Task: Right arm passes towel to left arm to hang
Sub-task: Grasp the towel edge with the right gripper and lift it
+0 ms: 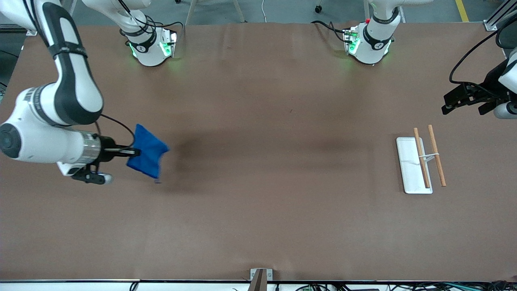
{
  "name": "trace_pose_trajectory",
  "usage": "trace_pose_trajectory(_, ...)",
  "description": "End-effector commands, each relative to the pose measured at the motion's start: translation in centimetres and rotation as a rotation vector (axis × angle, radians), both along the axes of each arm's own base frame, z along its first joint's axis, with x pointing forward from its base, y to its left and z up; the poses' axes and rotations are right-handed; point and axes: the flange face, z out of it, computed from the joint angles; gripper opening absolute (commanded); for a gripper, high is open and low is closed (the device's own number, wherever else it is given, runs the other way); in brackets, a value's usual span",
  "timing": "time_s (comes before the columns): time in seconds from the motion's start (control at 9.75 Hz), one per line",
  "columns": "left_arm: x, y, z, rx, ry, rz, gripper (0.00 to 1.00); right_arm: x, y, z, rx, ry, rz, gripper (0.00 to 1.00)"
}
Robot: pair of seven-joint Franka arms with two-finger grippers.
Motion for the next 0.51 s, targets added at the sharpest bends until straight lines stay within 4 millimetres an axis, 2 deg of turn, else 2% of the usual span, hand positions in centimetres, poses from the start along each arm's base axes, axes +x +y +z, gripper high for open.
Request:
trace_pose_trajectory(0.0,0.5,-0.7,-2.2,-0.046,0.048,-0.033,1.0,-0.7,9.6,3.8,0.095,-0.056,-0.097,0.01)
trace_pose_trajectory(0.21,0.5,-2.2,-4.6,-0.156,0.098,-0.068,1.0,-2.0,17.0,5.0,0.368,-0.053,-0.17,0.01)
trace_pose_trajectory(0.41,0.0,-2.8,-7.4,-0.279,0.128,-0.232,1.0,-4.0,23.8,5.7,0.528,-0.063,-0.23,0.01)
